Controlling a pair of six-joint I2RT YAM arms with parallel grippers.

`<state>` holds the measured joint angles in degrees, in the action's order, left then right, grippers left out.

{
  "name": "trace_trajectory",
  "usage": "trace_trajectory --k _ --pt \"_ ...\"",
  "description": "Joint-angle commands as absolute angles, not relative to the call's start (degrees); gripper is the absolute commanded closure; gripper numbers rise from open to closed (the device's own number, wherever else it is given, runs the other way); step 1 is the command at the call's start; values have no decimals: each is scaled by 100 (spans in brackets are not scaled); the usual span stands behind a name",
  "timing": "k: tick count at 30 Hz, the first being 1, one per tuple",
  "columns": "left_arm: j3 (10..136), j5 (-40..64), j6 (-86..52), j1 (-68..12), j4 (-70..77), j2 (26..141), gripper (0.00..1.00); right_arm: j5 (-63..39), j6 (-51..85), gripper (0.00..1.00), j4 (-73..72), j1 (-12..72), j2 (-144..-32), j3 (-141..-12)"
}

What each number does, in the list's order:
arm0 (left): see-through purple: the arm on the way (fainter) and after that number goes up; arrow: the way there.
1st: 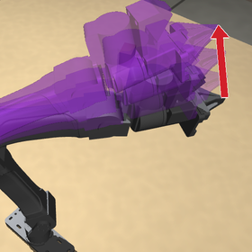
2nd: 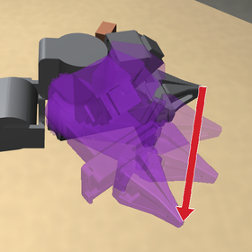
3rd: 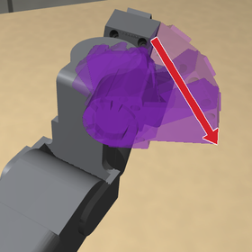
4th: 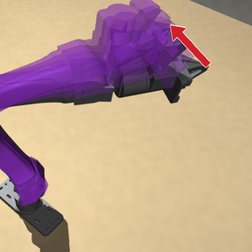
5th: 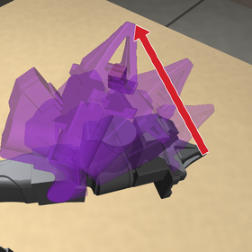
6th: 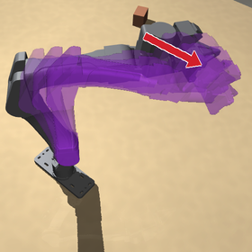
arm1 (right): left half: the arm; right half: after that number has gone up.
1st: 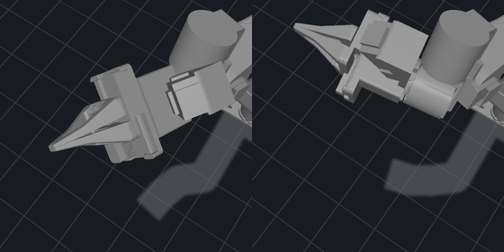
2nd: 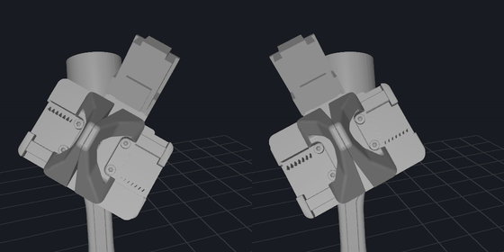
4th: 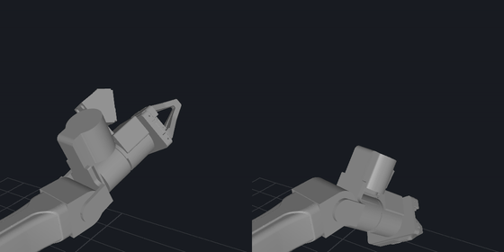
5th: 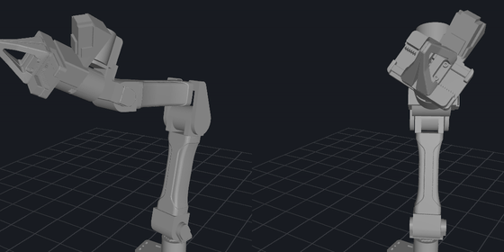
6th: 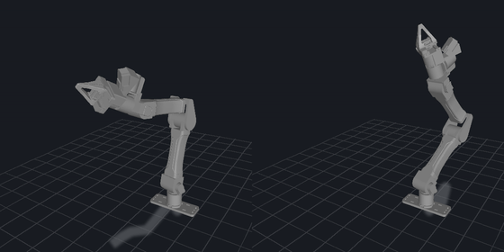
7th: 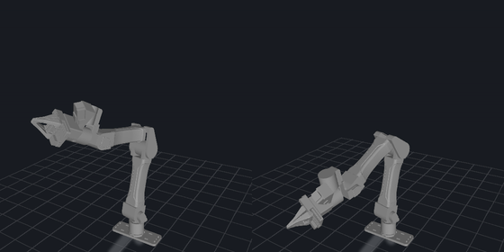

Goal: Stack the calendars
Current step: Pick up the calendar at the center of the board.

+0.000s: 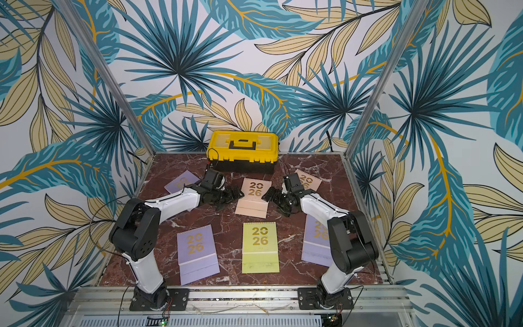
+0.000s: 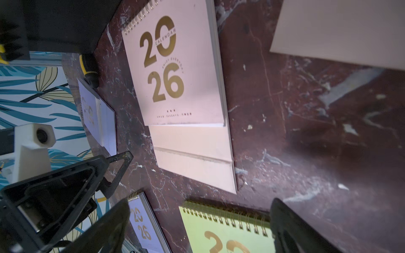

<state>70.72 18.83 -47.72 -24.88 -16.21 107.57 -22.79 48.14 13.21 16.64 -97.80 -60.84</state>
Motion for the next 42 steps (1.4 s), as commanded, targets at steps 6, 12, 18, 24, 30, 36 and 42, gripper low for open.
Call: trace_trajectory --k 6,12,18,24,30,36,42 --pt "7724 2338 -4623 -2352 -1607 11340 4 -2684 5150 1 417 1487 -10518 -6308" --pt "7817 2626 -4709 -2268 -1363 11596 5 -2905 5377 1 -105 1433 -11020 -6380" --pt "7865 2830 -4762 -2227 -1288 11743 5 -3131 5563 1 -476 1432 -11351 -6374" --pt "7904 3091 -4872 -2210 -1149 11911 5 -3343 5674 1 -789 1433 -11502 -6264" --pt "7886 3222 -4878 -2209 -1128 12010 5 -3615 5941 1 -1443 1430 -11487 -6076" --pt "7885 3313 -4886 -2175 -1104 11993 5 -3968 6609 1 -2624 1413 -11565 -5827" --pt "7837 3329 -4887 -2117 -1099 11957 5 -4137 6963 2 -3348 1407 -11607 -5604"
